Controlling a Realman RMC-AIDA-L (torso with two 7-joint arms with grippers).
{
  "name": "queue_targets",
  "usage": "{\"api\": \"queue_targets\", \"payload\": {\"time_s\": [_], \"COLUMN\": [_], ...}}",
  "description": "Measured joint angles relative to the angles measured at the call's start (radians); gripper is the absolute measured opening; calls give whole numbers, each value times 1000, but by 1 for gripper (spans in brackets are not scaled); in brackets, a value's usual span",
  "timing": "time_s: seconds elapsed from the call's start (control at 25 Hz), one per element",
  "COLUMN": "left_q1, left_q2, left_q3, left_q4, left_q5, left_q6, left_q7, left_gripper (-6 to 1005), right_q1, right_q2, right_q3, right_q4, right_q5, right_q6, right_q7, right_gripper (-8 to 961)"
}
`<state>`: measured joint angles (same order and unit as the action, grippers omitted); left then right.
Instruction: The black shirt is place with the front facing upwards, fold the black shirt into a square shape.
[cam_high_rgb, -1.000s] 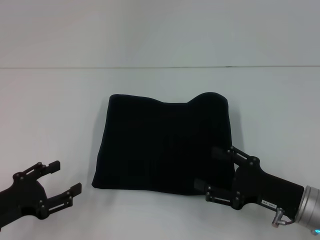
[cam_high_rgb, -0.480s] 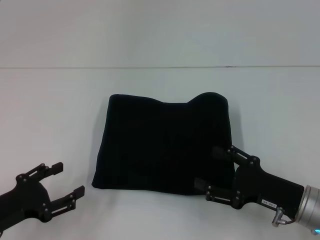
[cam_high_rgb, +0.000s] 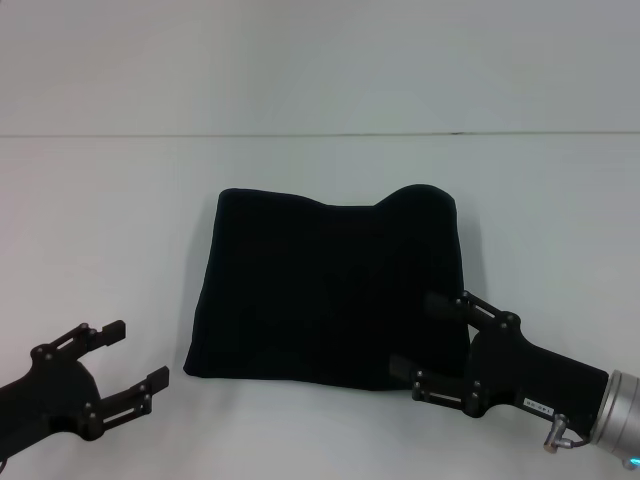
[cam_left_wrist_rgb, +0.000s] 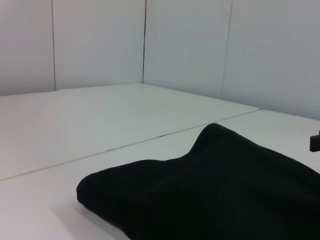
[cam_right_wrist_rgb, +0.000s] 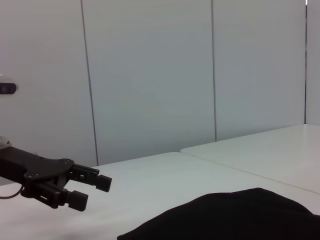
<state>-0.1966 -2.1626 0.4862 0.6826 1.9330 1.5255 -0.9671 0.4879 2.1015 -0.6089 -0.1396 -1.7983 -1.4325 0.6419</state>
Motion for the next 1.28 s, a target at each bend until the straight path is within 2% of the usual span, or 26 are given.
{"api": "queue_targets", "payload": {"time_s": [1.28], "left_q1": [-10], "left_q2": [0], "left_q3": [2], "left_q4": [0], "left_q5": [0], "left_q6": [7], "left_q7": [1], "left_gripper": [841], "right_q1": [-5], "right_q2": [0], "right_q3": [3], "right_q4": [0], "right_q5": [2], "right_q6": [1], "right_q7": [1], "right_gripper": [944]}}
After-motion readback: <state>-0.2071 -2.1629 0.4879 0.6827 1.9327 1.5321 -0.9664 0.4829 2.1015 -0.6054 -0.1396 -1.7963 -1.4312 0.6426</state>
